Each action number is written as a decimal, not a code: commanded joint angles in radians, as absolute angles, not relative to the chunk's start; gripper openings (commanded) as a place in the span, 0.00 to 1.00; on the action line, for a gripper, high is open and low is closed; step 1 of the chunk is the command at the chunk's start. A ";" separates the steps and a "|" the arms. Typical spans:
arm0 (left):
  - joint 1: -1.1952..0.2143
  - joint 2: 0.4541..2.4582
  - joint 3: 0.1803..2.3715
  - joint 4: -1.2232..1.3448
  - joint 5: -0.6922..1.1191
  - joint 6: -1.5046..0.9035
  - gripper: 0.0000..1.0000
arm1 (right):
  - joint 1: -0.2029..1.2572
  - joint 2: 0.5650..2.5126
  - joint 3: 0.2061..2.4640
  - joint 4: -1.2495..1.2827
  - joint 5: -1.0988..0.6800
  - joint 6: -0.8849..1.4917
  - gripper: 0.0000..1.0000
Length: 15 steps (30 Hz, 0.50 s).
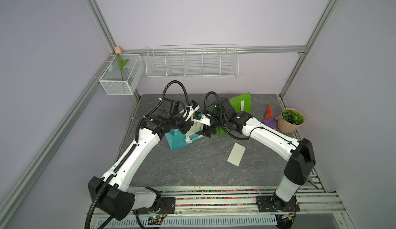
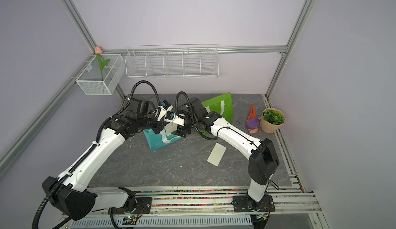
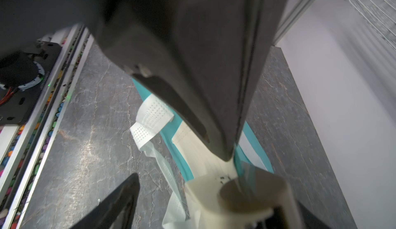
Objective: Staple the receipts to the bags
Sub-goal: Pick up the stapler from the takeout bag.
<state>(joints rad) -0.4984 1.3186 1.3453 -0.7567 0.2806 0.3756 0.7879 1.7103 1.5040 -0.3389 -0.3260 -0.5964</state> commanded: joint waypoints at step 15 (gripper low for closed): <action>-0.508 1.244 1.158 -0.458 0.364 0.104 0.00 | 0.795 1.540 1.220 0.081 0.028 0.083 0.92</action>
